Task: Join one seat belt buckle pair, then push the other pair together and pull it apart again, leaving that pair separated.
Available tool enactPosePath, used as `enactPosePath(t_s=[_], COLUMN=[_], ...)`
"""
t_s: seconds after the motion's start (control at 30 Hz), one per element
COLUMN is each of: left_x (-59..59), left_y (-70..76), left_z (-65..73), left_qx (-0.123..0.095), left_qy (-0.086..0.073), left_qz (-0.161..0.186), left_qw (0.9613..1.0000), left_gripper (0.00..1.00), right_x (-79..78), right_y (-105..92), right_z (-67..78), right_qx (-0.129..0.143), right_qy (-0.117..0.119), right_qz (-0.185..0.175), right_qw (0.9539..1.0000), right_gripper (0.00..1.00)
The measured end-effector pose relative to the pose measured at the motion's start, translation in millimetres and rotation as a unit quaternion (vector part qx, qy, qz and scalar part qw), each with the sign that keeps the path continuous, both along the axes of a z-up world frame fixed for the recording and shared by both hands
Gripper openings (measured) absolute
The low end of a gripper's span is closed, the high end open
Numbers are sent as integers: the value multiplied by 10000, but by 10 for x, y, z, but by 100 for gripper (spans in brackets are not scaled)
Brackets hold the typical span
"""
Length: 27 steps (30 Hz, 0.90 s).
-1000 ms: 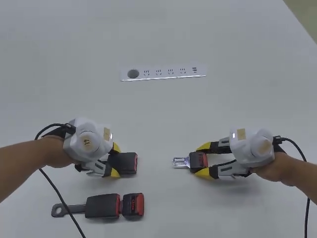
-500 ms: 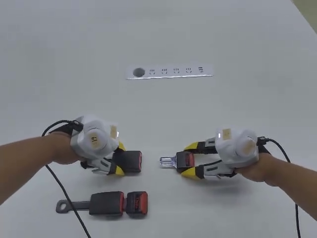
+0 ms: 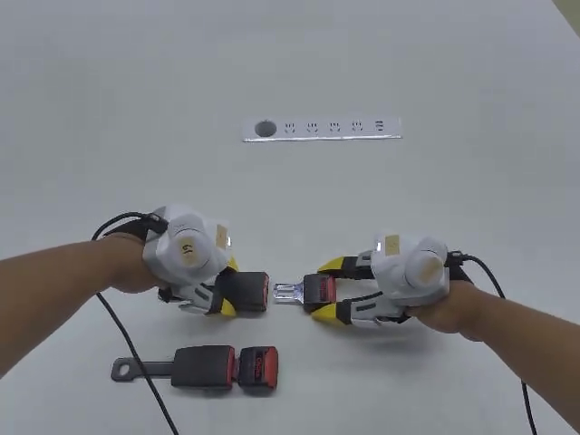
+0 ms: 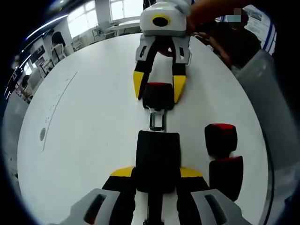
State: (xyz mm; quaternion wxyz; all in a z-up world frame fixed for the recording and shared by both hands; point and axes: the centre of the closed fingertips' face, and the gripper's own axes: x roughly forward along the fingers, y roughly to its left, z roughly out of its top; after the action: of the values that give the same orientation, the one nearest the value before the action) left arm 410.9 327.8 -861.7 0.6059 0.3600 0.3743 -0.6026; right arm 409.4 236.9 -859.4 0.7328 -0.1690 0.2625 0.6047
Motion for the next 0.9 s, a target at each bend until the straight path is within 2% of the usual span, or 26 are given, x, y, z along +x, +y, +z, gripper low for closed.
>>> enactPosePath(t_s=[0.3,0.4,0.43,0.47,0.53,0.9], left_x=[8,11,10,12,10,12], left_y=[-13,-12,-13,-11,-13,-5], left_z=[-5,-9,-9,-9,-10,-11], left_qx=[81,84,86,105,111,99], left_qy=[4,-4,-1,-23,-24,-33], left_qz=[-29,-21,-16,-44,-60,-116], left_qw=[10000,10000,10000,9999,9999,9999], left_gripper=[35,35,35,35,35,34], right_x=[2,0,10,7,0,4], right_y=[120,194,227,226,219,255], right_z=[1,5,8,1,13,0], right_qx=[-7,56,60,-26,25,26], right_qy=[-16,88,59,-40,49,52], right_qz=[33,12,20,97,55,-23], right_qw=[10000,9999,10000,9999,10000,10000], right_gripper=[37,37,37,37,37,37])
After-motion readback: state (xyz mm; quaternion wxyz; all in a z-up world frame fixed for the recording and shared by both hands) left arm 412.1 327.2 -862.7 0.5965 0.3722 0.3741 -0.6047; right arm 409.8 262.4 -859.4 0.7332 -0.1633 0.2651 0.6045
